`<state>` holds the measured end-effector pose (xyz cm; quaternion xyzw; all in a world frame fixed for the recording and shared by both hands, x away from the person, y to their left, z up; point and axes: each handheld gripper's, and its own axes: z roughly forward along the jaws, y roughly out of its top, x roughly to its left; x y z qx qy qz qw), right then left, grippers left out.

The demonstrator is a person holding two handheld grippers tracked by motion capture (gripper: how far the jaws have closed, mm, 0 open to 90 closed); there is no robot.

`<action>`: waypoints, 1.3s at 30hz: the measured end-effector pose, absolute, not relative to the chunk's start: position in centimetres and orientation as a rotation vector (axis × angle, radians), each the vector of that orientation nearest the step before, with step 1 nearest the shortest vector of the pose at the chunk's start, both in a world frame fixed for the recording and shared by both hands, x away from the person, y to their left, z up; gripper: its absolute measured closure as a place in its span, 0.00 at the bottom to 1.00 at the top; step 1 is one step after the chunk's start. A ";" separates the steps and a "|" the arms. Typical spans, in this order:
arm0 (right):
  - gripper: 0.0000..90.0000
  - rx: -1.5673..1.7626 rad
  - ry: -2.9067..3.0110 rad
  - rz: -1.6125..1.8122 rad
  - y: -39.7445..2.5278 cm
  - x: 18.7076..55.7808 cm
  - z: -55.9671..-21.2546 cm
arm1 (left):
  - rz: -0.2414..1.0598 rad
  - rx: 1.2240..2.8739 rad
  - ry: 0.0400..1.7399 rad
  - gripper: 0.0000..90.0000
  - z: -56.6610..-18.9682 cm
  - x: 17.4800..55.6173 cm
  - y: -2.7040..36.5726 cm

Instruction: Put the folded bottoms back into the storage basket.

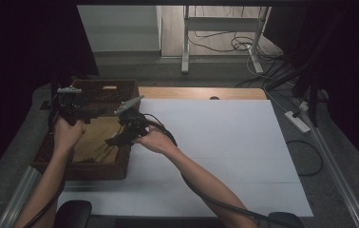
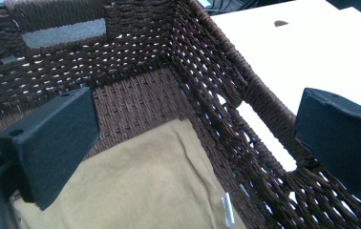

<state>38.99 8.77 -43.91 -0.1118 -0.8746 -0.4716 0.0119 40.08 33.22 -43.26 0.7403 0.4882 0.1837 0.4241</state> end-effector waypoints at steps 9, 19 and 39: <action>0.04 -0.374 -2.735 -1.465 7.9 38.8 -44.4 | 0.451 1.855 1.227 0.01 -43.5 38.8 33.2; 0.03 -0.398 -2.740 -1.475 6.7 38.4 -44.7 | 0.416 1.862 1.226 0.00 -43.9 37.2 32.4; 0.03 -0.427 -2.769 -1.434 4.3 37.6 -45.5 | 0.413 1.883 1.221 0.00 -43.6 33.6 31.3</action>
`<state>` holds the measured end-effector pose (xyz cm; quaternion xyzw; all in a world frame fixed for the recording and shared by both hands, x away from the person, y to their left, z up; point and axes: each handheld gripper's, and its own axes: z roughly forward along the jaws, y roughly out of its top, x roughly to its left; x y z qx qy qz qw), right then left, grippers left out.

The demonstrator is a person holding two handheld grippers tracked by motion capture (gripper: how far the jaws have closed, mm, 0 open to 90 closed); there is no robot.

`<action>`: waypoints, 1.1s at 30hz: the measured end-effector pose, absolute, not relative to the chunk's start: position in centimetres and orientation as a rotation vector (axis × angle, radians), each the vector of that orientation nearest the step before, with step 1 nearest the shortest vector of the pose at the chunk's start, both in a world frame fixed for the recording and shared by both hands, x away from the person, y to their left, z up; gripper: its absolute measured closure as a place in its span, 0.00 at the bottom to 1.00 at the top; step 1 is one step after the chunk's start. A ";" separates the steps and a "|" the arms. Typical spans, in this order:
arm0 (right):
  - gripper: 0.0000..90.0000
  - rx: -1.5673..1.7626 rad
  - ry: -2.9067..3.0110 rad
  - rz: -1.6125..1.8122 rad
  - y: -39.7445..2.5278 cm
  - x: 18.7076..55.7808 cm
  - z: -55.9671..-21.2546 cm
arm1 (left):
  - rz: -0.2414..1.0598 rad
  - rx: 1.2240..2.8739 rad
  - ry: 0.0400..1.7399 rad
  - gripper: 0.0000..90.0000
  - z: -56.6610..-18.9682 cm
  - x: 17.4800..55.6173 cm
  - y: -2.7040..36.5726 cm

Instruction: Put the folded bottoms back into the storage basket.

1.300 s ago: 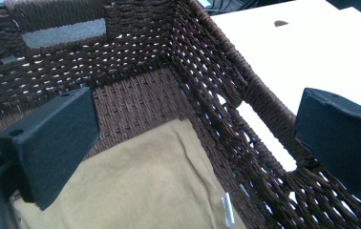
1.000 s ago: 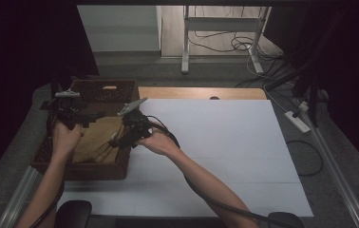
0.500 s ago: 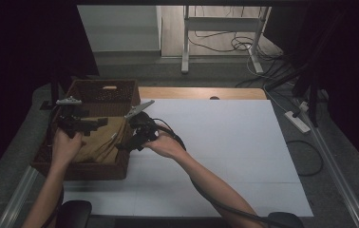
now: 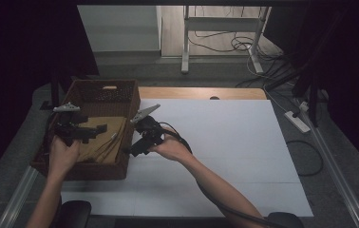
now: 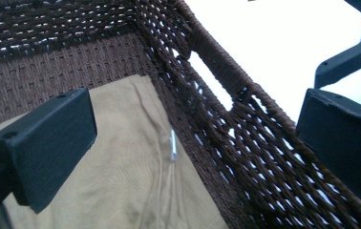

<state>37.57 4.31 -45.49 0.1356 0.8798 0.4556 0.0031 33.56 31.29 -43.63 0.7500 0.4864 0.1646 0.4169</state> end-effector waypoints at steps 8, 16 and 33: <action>0.03 0.448 2.762 1.416 2.8 37.3 -45.9 | 0.404 1.887 1.207 0.00 -43.4 32.0 30.6; 0.03 0.479 2.769 1.408 1.2 36.8 -46.4 | 0.419 1.895 1.177 0.00 -43.4 30.6 29.5; 0.03 0.542 2.757 1.393 -1.5 36.7 -47.0 | 0.393 1.897 1.170 0.01 -44.6 27.6 28.7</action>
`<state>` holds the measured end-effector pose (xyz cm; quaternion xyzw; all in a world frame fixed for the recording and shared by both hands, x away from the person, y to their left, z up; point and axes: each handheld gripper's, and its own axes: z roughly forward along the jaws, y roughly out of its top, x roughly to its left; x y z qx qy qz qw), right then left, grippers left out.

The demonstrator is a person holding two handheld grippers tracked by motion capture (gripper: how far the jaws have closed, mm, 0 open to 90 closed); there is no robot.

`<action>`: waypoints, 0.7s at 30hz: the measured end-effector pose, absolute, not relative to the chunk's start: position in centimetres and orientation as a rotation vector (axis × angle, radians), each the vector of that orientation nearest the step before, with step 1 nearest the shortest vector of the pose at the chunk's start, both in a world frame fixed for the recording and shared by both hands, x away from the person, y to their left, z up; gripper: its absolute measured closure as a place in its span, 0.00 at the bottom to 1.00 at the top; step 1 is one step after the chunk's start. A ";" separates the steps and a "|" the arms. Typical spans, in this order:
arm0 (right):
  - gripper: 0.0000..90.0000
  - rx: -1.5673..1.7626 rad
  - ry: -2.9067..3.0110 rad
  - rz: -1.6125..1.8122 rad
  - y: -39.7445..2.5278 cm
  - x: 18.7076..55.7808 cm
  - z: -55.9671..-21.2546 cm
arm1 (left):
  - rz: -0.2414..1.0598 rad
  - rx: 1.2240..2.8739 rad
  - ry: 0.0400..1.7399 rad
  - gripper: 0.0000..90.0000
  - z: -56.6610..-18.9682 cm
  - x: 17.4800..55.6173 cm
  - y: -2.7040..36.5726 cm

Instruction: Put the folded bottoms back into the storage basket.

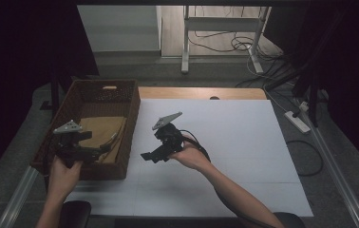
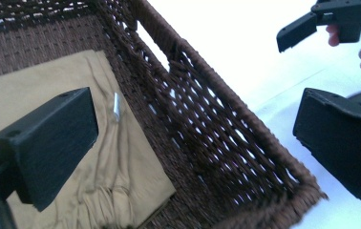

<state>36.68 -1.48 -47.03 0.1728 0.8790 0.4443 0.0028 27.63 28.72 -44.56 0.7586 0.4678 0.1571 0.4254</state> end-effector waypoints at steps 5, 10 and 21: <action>0.03 0.552 2.752 1.408 -2.2 36.5 -47.0 | 0.382 1.886 1.169 0.01 -44.9 26.4 28.9; 0.03 0.565 2.749 1.399 -3.2 36.4 -47.3 | 0.384 1.874 1.143 0.01 -45.0 25.4 28.5; 0.03 0.601 2.739 1.355 -5.3 36.5 -48.0 | 0.394 1.866 1.135 0.01 -46.0 23.0 28.3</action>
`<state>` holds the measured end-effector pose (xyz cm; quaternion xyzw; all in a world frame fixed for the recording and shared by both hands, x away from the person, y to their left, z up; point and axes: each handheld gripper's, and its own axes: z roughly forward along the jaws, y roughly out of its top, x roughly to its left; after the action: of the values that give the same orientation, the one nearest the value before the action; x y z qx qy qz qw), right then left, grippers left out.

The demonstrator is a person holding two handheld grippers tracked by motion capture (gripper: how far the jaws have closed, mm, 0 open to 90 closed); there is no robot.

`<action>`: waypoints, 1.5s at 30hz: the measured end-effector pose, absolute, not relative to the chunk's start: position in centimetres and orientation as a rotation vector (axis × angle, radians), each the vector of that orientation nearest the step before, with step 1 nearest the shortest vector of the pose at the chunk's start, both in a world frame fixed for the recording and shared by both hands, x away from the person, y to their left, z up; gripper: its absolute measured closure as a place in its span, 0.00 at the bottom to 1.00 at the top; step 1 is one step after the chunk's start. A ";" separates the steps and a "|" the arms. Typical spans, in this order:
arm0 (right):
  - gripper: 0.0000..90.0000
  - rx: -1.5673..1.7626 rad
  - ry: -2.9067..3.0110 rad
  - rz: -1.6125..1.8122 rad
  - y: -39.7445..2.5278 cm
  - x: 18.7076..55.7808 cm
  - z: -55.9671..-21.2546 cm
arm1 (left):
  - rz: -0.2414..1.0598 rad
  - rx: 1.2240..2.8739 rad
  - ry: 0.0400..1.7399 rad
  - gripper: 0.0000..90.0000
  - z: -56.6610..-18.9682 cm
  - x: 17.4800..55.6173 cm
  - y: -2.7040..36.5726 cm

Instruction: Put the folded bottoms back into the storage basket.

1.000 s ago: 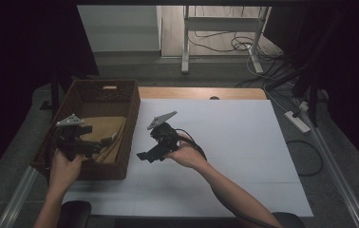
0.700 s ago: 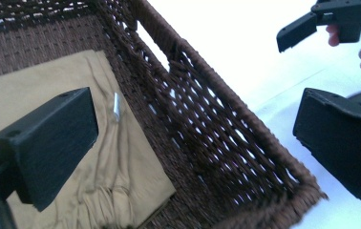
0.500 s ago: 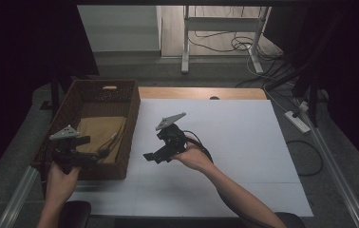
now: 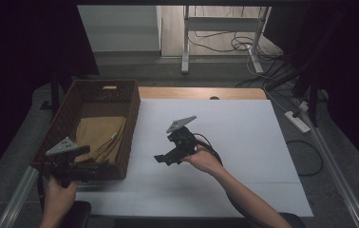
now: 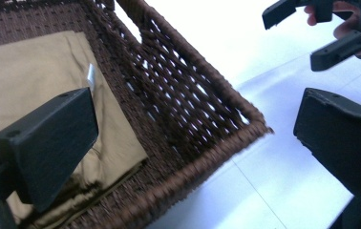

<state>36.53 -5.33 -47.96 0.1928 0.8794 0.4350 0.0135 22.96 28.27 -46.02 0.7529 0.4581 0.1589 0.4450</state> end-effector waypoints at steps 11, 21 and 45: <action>0.01 0.618 2.730 1.338 -6.8 36.1 -48.1 | 0.384 1.862 1.159 0.00 -46.9 21.0 28.9; 0.01 0.642 2.716 1.313 -8.2 35.8 -48.3 | 0.392 1.829 1.150 0.00 -47.1 19.3 29.3; 0.01 0.693 2.633 1.328 -12.1 34.6 -47.7 | 0.342 1.946 1.145 0.00 -49.6 19.0 28.9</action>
<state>34.58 -12.13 -47.68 0.2283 0.8678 0.4378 0.0562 19.03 28.89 -49.64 0.7750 0.4558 0.1361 0.4160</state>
